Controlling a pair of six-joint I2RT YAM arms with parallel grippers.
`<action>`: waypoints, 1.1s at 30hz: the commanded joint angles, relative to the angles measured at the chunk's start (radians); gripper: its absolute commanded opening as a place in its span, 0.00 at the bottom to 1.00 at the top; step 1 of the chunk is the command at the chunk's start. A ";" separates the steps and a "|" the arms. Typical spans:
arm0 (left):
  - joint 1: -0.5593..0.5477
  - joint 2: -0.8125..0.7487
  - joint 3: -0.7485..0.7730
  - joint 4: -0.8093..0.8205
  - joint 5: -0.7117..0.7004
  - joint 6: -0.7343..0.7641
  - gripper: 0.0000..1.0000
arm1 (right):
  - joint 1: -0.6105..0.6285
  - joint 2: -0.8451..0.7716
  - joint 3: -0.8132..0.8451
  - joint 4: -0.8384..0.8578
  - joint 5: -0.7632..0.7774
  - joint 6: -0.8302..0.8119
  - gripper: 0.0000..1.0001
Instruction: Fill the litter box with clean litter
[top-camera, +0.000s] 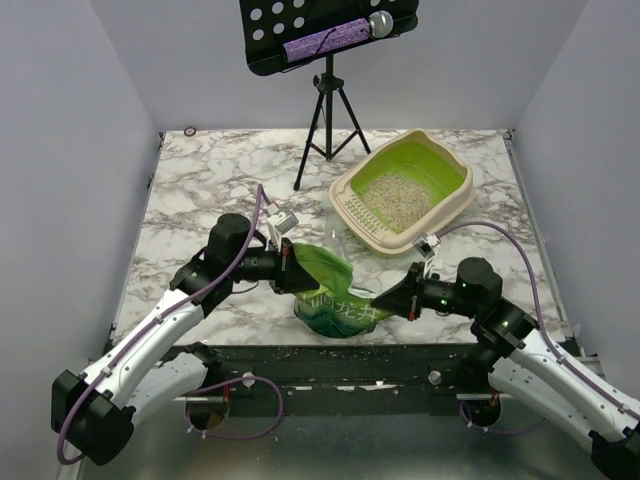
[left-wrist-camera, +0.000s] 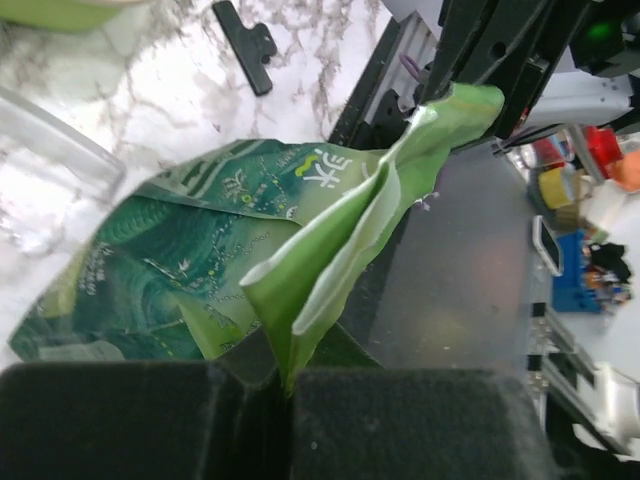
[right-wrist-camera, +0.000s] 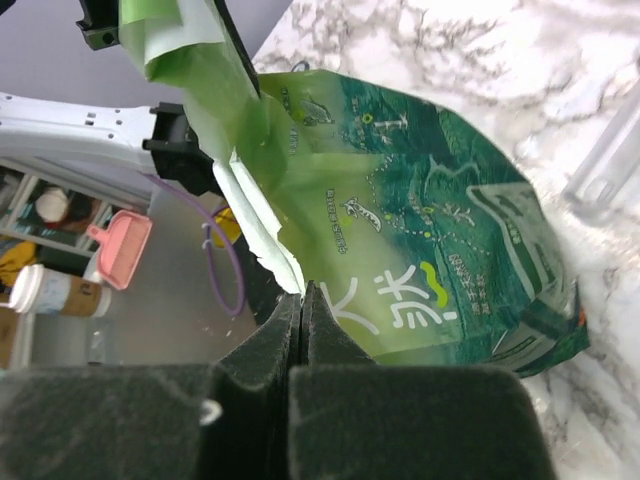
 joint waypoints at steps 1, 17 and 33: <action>0.011 -0.021 -0.070 -0.178 0.065 -0.129 0.00 | -0.025 0.034 0.050 -0.089 -0.113 0.058 0.00; 0.013 -0.242 -0.271 -0.236 0.117 -0.359 0.00 | -0.182 0.100 -0.054 -0.064 -0.456 0.271 0.00; 0.013 -0.112 -0.260 -0.431 0.077 -0.266 0.00 | -0.192 0.297 -0.207 -0.038 -0.507 0.378 0.00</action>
